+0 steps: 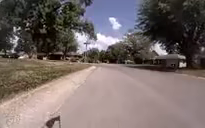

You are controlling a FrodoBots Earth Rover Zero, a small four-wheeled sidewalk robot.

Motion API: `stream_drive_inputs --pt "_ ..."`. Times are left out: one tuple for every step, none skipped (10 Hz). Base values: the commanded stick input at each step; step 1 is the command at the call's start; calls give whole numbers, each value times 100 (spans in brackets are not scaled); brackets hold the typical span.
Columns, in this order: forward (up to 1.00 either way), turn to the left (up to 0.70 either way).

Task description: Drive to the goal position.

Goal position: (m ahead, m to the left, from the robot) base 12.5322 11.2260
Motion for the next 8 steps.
stream_drive_inputs --pt "100 0" --pt "100 0" --pt "100 0" --pt "100 0" --pt "100 0" --pt "100 0" --pt "100 0" --pt "100 0"
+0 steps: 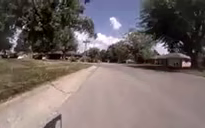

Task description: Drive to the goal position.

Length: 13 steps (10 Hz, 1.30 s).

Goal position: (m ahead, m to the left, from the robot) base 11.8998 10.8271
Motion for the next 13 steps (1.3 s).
stream_drive_inputs --pt "100 0" --pt "100 0" --pt "100 0" --pt "100 0" --pt "100 0" --pt "100 0" --pt "100 0" --pt "100 0" --pt "100 0" --pt "100 0" --pt "100 0" --pt "100 0" --pt "100 0"
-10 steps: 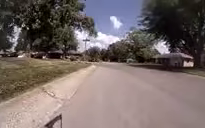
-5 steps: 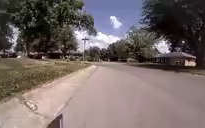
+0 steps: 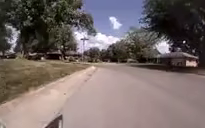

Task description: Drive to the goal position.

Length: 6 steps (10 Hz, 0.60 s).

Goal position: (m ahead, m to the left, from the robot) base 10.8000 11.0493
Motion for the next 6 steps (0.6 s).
stream_drive_inputs --pt "100 0" --pt "100 0" --pt "100 0" --pt "100 0" --pt "100 0" --pt "100 0"
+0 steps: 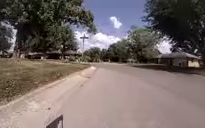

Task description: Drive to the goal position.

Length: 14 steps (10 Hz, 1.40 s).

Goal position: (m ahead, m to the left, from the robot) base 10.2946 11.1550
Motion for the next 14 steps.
stream_drive_inputs --pt "100 0" --pt "100 0" --pt "100 0" --pt "100 0" --pt "100 0" --pt "100 0" --pt "100 0" --pt "100 0" --pt "100 0" --pt "100 0" --pt "100 0" --pt "100 0" --pt "100 0" --pt "100 0"
